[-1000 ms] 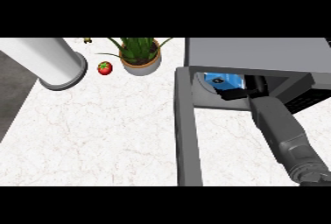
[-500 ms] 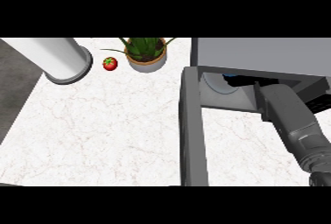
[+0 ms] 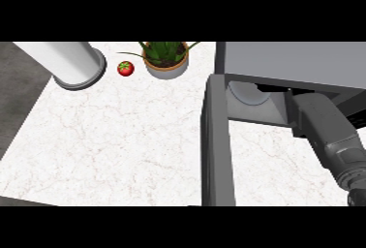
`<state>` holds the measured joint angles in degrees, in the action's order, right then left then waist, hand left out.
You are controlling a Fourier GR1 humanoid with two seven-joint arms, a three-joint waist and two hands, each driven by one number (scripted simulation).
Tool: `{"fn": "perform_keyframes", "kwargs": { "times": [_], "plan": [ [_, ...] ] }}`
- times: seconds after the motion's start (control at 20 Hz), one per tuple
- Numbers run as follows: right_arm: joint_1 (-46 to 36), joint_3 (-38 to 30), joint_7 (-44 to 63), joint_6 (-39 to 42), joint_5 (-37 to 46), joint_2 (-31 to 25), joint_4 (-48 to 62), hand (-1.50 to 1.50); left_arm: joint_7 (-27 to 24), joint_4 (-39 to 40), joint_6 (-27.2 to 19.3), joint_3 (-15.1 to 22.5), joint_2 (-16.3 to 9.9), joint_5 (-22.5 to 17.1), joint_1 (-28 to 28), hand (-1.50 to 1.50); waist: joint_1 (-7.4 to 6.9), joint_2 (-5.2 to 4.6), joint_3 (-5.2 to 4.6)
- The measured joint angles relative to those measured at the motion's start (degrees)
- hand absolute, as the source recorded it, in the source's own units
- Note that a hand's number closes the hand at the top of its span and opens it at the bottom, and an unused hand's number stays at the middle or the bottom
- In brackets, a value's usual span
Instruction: Pick up the milk, place it into the microwave and close the microwave
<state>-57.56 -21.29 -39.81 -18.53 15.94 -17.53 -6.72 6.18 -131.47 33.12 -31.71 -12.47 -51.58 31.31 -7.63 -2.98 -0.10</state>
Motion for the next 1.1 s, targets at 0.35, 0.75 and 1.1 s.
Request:
{"fn": "perform_keyframes", "kwargs": {
  "times": [0.35,0.75,1.1],
  "plan": [
    [0.0,-1.4,-0.6,-2.5,-1.6,-0.5,0.8,1.5,0.3,0.6,-0.4,0.0,-1.2,0.0,-1.9,-1.5,-0.71,0.01,-0.35],
    [-1.2,-1.6,-0.9,-3.2,-2.4,-2.0,2.1,1.5,0.8,1.6,-1.1,0.1,-2.4,0.4,-3.8,-1.5,-1.9,-1.03,-0.16],
    [-2.4,-0.7,-0.1,-2.8,-1.5,-3.9,1.7,1.5,1.1,2.6,-0.8,-0.4,-3.5,2.1,-4.9,-1.5,-3.18,-2.27,0.65]
  ]
}}
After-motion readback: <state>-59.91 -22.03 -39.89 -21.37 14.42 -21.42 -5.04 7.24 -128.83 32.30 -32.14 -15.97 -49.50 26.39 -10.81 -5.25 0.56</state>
